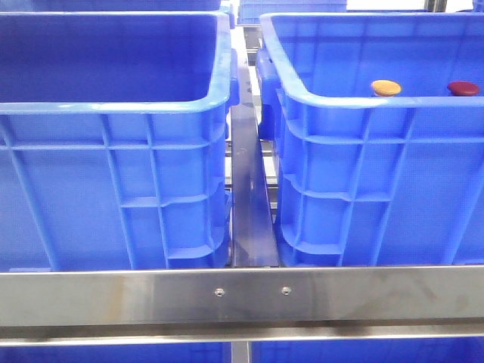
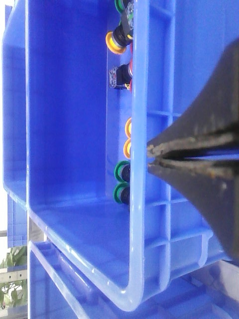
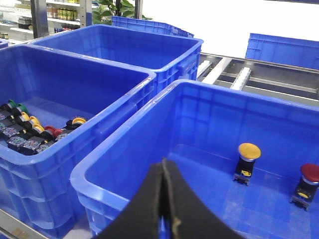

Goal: Pick red and yellow buttons and place in box

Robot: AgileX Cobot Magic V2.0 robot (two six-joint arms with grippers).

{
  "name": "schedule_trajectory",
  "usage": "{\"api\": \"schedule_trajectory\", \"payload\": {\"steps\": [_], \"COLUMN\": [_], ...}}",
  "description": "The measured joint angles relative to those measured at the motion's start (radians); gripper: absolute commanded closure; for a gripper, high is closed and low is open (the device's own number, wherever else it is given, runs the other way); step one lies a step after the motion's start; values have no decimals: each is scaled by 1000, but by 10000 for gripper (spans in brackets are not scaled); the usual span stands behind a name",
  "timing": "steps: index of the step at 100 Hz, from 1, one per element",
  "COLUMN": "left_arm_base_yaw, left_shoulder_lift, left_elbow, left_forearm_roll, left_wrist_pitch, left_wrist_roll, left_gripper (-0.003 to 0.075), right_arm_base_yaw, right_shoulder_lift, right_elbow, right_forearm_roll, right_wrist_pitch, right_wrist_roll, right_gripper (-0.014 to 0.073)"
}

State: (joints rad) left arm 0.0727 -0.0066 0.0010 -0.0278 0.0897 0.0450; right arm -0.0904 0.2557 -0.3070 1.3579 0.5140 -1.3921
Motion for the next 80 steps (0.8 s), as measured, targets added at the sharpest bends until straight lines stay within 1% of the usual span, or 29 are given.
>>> {"api": "schedule_trajectory", "payload": {"steps": [68,80], "left_arm_base_yaw": [0,0], "left_shoulder_lift": [0,0], "left_elbow": [0,0], "left_forearm_roll": [0,0], "left_wrist_pitch": [0,0], "left_wrist_roll": [0,0], "left_gripper": [740,740], "right_arm_base_yaw": [0,0], "right_shoulder_lift": [0,0], "right_elbow": [0,22], "right_forearm_roll": [-9,-22], "right_wrist_pitch": [2,-32], "right_wrist_roll": [0,0], "right_gripper": [660,660]}}
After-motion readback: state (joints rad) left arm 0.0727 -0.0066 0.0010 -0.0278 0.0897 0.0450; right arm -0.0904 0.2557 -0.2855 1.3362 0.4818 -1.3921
